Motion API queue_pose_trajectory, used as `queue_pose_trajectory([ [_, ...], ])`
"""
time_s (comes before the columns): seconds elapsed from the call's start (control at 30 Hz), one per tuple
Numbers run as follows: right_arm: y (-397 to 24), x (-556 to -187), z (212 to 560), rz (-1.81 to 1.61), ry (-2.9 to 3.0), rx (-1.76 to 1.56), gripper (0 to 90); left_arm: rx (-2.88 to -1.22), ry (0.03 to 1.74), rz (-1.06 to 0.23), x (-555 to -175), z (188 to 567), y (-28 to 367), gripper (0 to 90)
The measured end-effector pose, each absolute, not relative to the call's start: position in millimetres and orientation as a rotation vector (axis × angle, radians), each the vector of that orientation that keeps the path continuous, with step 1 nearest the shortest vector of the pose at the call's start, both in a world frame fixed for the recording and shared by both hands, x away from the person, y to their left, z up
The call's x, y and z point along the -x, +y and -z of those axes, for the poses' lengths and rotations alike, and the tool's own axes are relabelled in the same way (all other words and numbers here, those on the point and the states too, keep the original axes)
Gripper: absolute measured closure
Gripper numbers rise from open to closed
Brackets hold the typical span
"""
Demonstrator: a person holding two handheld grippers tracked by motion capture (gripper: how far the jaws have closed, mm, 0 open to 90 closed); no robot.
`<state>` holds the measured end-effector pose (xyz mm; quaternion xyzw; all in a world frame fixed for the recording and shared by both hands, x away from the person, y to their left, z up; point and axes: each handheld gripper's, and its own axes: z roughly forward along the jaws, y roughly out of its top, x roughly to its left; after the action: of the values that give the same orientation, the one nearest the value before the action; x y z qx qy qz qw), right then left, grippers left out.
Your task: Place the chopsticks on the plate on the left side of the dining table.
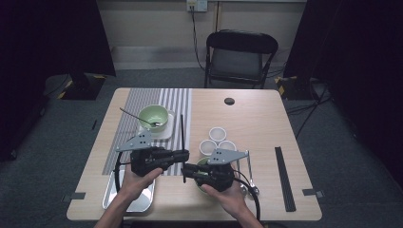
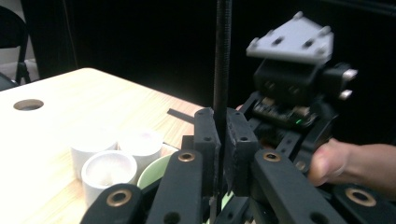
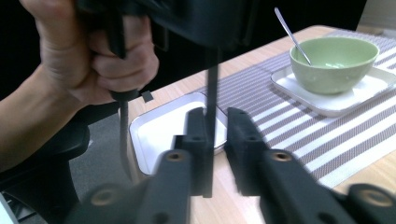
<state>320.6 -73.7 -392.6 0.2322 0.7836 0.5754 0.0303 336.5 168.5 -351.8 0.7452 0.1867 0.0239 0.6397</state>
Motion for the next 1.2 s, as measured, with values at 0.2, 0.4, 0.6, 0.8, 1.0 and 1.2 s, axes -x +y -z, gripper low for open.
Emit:
queue_pose_trajectory([
  [0.2, -68.0, -318.7, 399.7, -1.753, 2.456, -0.685, 77.8, -1.678, 0.421, -0.054, -335.9, 347.7, 173.5, 85.1],
  [0.4, -67.6, -318.9, 401.0, -1.754, 2.476, -0.676, 85.7, -1.686, 0.431, -0.057, -337.7, 351.5, 174.3, 84.8],
  [0.6, -70.3, -319.2, 397.7, -1.759, 2.457, -0.688, 85.9, -1.713, 0.418, -0.049, -337.0, 357.4, 168.9, 83.2],
  [0.8, -79.3, -320.9, 390.8, -1.758, 2.441, -0.69, 85.9, -1.735, 0.423, -0.033, -336.2, 365.6, 161.5, 83.1],
  [1.0, -81.1, -321.2, 389.4, -1.765, 2.435, -0.692, 85.9, -1.741, 0.422, -0.011, -337.3, 370.1, 158.6, 82.9],
  [1.2, -79.1, -321.4, 389.7, -1.771, 2.444, -0.687, 85.9, -1.743, 0.411, -0.021, -336.7, 369.4, 160.6, 84.7],
])
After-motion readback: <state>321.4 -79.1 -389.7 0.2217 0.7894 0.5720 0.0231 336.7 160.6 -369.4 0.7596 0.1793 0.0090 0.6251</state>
